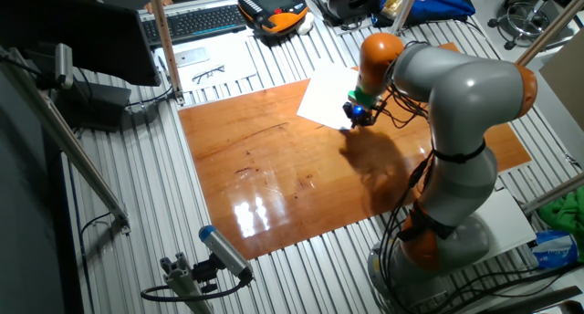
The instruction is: Flip over and spread out the paper that is laid flat on the table
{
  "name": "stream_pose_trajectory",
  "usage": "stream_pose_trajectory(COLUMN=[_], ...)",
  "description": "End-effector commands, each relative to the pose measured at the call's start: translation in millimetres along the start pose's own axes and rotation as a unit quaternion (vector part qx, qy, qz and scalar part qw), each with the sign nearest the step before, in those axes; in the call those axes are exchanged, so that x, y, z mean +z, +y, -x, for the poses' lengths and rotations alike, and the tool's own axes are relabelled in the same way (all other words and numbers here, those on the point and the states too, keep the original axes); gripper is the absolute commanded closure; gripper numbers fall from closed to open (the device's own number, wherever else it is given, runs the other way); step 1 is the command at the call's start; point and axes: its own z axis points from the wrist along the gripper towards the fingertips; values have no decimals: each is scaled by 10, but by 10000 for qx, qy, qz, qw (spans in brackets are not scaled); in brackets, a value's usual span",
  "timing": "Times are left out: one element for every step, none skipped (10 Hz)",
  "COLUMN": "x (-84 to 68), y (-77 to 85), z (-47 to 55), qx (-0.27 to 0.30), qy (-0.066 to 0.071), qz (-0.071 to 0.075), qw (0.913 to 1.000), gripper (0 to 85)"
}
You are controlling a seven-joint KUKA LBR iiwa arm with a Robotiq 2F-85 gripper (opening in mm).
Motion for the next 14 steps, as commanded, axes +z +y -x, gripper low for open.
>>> stream_pose_trajectory(x=[17,17,1,-8,-3,1,7,26,62,98,122,121,102,105], y=[10,6,2,-1,0,1,1,0,0,2,8,18,40,42], z=[8,16,25,34,42,41,42,45,51,56,62,68,83,84], qx=[2914,3118,3256,3343,3443,3513,3591,3626,3647,3687,3687,3707,3722,3672], qy=[-29,-37,-51,-60,-95,-147,-172,-181,-204,-228,-230,-233,-211,-204], qz=[78,124,160,174,207,206,227,241,246,305,320,343,355,401], qw=[9566,9500,9454,9423,9386,9359,9329,9315,9306,9288,9287,9278,9272,9291], gripper=[850,850,850,850,850,850,850,850,850,850,850,850,850,850])
